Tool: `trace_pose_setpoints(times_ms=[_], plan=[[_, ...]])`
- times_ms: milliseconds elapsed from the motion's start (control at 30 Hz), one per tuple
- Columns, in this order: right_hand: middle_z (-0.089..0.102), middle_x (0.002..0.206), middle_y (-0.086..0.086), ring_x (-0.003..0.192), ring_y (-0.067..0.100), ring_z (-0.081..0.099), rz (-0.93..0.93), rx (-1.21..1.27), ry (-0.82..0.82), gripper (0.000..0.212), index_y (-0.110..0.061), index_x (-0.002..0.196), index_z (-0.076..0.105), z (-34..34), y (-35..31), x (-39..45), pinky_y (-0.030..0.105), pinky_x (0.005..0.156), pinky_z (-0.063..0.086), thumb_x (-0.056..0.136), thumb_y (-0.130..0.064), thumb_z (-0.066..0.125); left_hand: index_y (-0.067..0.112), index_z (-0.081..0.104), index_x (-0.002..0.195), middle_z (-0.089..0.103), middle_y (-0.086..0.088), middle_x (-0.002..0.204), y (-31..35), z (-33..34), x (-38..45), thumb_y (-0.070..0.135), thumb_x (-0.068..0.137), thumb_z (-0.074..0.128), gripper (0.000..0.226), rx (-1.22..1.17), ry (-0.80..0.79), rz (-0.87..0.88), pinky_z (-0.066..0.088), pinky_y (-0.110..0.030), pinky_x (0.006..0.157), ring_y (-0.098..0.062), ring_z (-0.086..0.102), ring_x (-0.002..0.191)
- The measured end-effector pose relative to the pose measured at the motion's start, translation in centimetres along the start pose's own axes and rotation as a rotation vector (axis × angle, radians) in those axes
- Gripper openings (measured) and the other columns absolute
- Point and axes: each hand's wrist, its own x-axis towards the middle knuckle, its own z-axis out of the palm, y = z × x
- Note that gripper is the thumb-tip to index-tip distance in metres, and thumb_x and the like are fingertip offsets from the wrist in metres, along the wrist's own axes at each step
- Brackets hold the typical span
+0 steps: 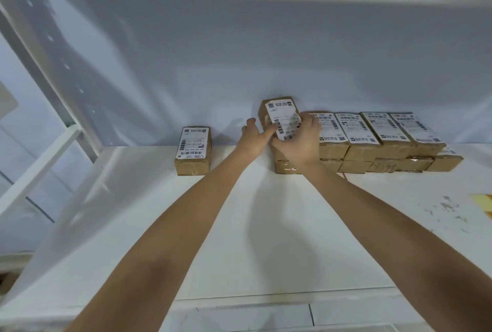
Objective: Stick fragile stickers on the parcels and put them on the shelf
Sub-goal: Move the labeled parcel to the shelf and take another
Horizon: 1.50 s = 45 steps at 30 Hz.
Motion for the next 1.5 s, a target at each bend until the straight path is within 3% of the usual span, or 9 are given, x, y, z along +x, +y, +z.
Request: trace_pose_setpoints(times_ms=[200, 400, 600, 733, 967, 1133, 1300, 1367, 1500], plan=[[0.049, 0.119, 0.017, 0.117, 0.03, 0.043, -0.05, 0.067, -0.005, 0.077, 0.002, 0.125, 0.045, -1.6, 0.3, -1.5, 0.04, 0.099, 0.039, 0.064, -0.029, 0.08, 0.006, 0.03, 0.134, 0.053, -0.011, 0.132, 1.1, 1.5, -1.2, 0.022, 0.086, 0.066, 0.062, -0.268, -0.04, -0.048, 0.053, -0.041, 0.086, -0.028, 0.058, 0.113], [0.05, 0.122, 0.005, 0.114, 0.019, 0.053, 0.097, 0.238, -0.155, 0.081, -0.011, 0.126, 0.043, -3.8, 2.6, -2.3, 0.04, 0.093, 0.05, 0.063, -0.053, 0.073, 0.01, 0.033, 0.137, 0.055, -0.011, 0.129, 0.9, 0.6, -2.3, 0.015, 0.086, 0.067, 0.061, -0.315, -0.075, -0.019, 0.053, -0.038, 0.087, -0.025, 0.059, 0.11], [0.063, 0.108, -0.004, 0.095, 0.008, 0.063, 0.242, 0.407, -0.203, 0.038, -0.009, 0.129, 0.05, -6.0, 3.5, -2.6, 0.016, 0.073, 0.052, 0.097, -0.029, 0.049, 0.015, 0.036, 0.138, 0.059, -0.009, 0.122, 1.0, 0.1, -3.7, 0.014, 0.086, 0.067, 0.06, -0.286, -0.226, 0.058, 0.052, -0.019, 0.059, -0.017, 0.062, 0.093], [0.067, 0.109, 0.006, 0.098, 0.019, 0.065, 0.289, 0.443, -0.198, 0.036, -0.006, 0.122, 0.057, -7.1, 4.4, -3.1, 0.033, 0.078, 0.057, 0.096, -0.03, 0.05, 0.013, 0.041, 0.134, 0.06, -0.009, 0.12, 0.8, 0.7, -4.4, 0.012, 0.086, 0.066, 0.054, -0.295, -0.297, 0.076, 0.054, -0.02, 0.06, -0.016, 0.064, 0.092], [0.067, 0.105, 0.007, 0.087, 0.018, 0.067, 0.451, 0.561, -0.165, 0.036, -0.007, 0.123, 0.053, -10.2, 6.0, -4.9, 0.028, 0.057, 0.056, 0.095, -0.031, 0.052, 0.018, 0.044, 0.135, 0.066, -0.009, 0.111, 1.7, 3.0, -5.4, 0.015, 0.087, 0.066, 0.053, -0.253, -0.424, 0.025, 0.052, -0.02, 0.053, -0.016, 0.066, 0.081], [0.064, 0.097, 0.003, 0.078, 0.013, 0.065, 0.501, 0.505, -0.047, 0.026, -0.01, 0.113, 0.053, -13.3, 8.0, -7.6, 0.028, 0.055, 0.056, 0.095, -0.028, 0.053, 0.017, 0.045, 0.131, 0.059, 0.002, 0.121, 3.2, 7.4, -6.9, 0.013, 0.084, 0.066, 0.051, -0.012, -0.408, 0.206, 0.051, -0.037, 0.091, -0.015, 0.059, 0.104], [0.064, 0.098, 0.003, 0.081, 0.013, 0.065, 0.547, 0.406, 0.052, 0.025, -0.011, 0.109, 0.055, -17.0, 10.8, -9.8, 0.028, 0.056, 0.056, 0.096, -0.031, 0.05, 0.018, 0.031, 0.135, 0.049, -0.003, 0.13, 4.6, 13.4, -9.8, 0.032, 0.079, 0.069, 0.069, 0.289, -0.348, 0.46, 0.052, -0.041, 0.084, -0.022, 0.057, 0.108], [0.063, 0.098, 0.002, 0.079, 0.012, 0.065, 0.561, 0.36, 0.084, 0.025, -0.013, 0.107, 0.055, -18.4, 11.8, -10.8, 0.024, 0.052, 0.053, 0.094, -0.034, 0.052, 0.018, 0.024, 0.139, 0.046, -0.003, 0.132, 4.9, 15.6, -11.3, 0.043, 0.075, 0.07, 0.082, 0.353, -0.372, 0.444, 0.049, -0.036, 0.082, -0.024, 0.055, 0.11], [0.062, 0.096, -0.004, 0.082, 0.018, 0.066, 0.593, 0.268, 0.114, 0.03, -0.019, 0.103, 0.055, -21.3, 14.2, -12.7, 0.037, 0.063, 0.058, 0.089, -0.045, 0.057, 0.02, 0.01, 0.145, 0.035, -0.009, 0.132, 5.5, 20.6, -14.2, 0.064, 0.064, 0.071, 0.11, 0.454, -0.462, 0.385, 0.047, -0.041, 0.089, -0.027, 0.048, 0.116]])
